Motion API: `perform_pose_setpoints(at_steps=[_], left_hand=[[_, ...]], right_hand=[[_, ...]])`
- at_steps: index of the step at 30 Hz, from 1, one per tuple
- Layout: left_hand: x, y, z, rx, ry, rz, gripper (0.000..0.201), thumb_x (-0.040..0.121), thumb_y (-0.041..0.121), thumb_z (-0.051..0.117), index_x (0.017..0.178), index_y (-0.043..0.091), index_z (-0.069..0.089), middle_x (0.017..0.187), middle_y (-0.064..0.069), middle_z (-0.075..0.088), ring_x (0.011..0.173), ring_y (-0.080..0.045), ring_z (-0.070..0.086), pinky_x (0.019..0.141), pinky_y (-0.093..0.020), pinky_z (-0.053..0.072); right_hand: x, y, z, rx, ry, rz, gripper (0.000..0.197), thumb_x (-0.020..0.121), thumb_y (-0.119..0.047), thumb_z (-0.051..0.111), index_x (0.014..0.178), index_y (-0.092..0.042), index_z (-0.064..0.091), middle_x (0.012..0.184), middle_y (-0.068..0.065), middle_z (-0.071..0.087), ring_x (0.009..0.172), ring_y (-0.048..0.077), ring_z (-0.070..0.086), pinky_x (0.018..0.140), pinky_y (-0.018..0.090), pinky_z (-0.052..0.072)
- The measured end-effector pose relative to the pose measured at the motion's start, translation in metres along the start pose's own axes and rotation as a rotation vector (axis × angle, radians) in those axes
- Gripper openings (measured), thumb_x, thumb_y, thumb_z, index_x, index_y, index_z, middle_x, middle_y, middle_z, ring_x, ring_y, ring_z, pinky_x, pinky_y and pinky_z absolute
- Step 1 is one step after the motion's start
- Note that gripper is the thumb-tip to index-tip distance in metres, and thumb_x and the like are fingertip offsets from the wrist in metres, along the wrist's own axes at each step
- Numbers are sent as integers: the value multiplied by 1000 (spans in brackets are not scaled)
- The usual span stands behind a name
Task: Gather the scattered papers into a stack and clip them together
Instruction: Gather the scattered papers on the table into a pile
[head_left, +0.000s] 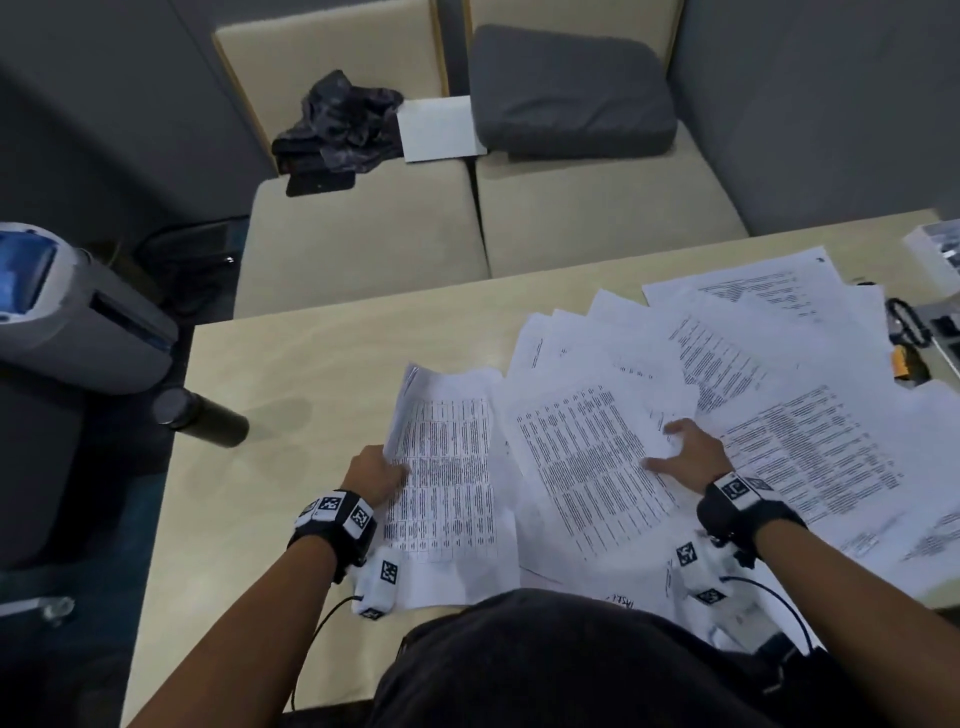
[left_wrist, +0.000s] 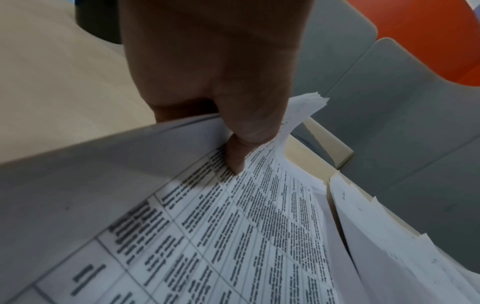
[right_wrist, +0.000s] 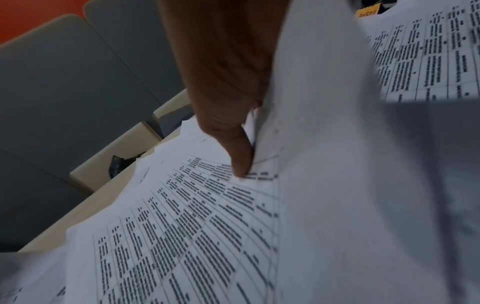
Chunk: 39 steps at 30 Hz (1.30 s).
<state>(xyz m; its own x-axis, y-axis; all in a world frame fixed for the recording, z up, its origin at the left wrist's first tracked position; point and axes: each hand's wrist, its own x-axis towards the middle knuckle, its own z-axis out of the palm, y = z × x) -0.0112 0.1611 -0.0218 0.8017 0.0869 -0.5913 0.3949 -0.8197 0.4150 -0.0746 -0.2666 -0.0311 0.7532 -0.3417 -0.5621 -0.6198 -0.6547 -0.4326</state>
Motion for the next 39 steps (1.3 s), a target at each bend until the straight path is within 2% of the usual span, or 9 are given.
perform_pose_setpoints(at_steps=[3, 8, 12, 15, 18, 23, 30, 33, 39], left_hand=[[2, -5, -1, 7, 2, 3, 21, 91, 20, 64, 84, 3, 54, 75, -10, 61, 65, -25, 59, 57, -28, 44], [0, -14, -7, -7, 82, 4, 21, 91, 19, 63, 80, 4, 52, 70, -9, 57, 65, -26, 57, 60, -31, 48], [1, -16, -17, -13, 94, 0, 20, 90, 19, 63, 80, 5, 54, 71, -10, 58, 66, -26, 57, 61, -31, 47], [2, -17, -24, -16, 92, 28, 26, 91, 18, 63, 69, 11, 50, 61, -3, 55, 58, -22, 55, 53, -24, 40], [1, -19, -28, -34, 90, 52, 31, 91, 18, 63, 65, 15, 46, 58, 0, 53, 55, -20, 54, 46, -21, 35], [-2, -25, -29, -130, 94, 101, 30, 91, 16, 64, 66, 13, 49, 54, -2, 54, 46, -14, 52, 41, -19, 40], [-4, -11, -29, -416, 111, 168, 28, 91, 13, 65, 68, 7, 49, 49, -3, 46, 37, -17, 41, 40, -25, 39], [-1, 1, -28, -449, 136, 157, 27, 91, 12, 64, 69, 9, 48, 50, -2, 45, 39, -18, 41, 40, -26, 39], [5, 12, -22, -422, 170, 73, 24, 89, 13, 64, 68, 10, 52, 57, -10, 52, 48, -23, 49, 47, -30, 46]], right_hand=[[-6, -8, -7, 113, 115, -39, 82, 74, -12, 82, 139, -12, 32, 124, 29, 56, 102, 33, 57, 82, 34, 46], [-12, -21, -34, 368, 224, -121, 87, 80, -8, 77, 150, -12, 26, 143, 20, 48, 130, 36, 48, 104, 41, 40], [-2, -22, -54, 198, 271, -160, 36, 87, -11, 69, 121, 0, 61, 119, 22, 66, 108, 33, 62, 85, 28, 41], [4, -19, -58, 103, 296, -146, 22, 95, -9, 58, 112, 4, 62, 110, 27, 67, 92, 33, 61, 81, 26, 36], [5, -16, -61, 59, 359, -128, 26, 99, -9, 48, 118, 5, 59, 113, 33, 63, 97, 40, 61, 85, 34, 44], [-4, -18, -72, -43, 517, -217, 31, 102, -17, 41, 130, -6, 48, 100, 35, 63, 90, 48, 61, 72, 43, 47], [-16, -33, -87, 101, 665, -404, 29, 99, -14, 40, 120, 2, 53, 92, 36, 63, 82, 48, 61, 66, 40, 41], [-14, -40, -94, 174, 696, -417, 26, 99, -8, 42, 119, 5, 53, 96, 37, 63, 86, 47, 60, 72, 44, 46], [-11, -46, -96, 361, 582, -386, 21, 98, -11, 43, 112, -5, 57, 84, 13, 55, 73, 25, 50, 67, 31, 38]])
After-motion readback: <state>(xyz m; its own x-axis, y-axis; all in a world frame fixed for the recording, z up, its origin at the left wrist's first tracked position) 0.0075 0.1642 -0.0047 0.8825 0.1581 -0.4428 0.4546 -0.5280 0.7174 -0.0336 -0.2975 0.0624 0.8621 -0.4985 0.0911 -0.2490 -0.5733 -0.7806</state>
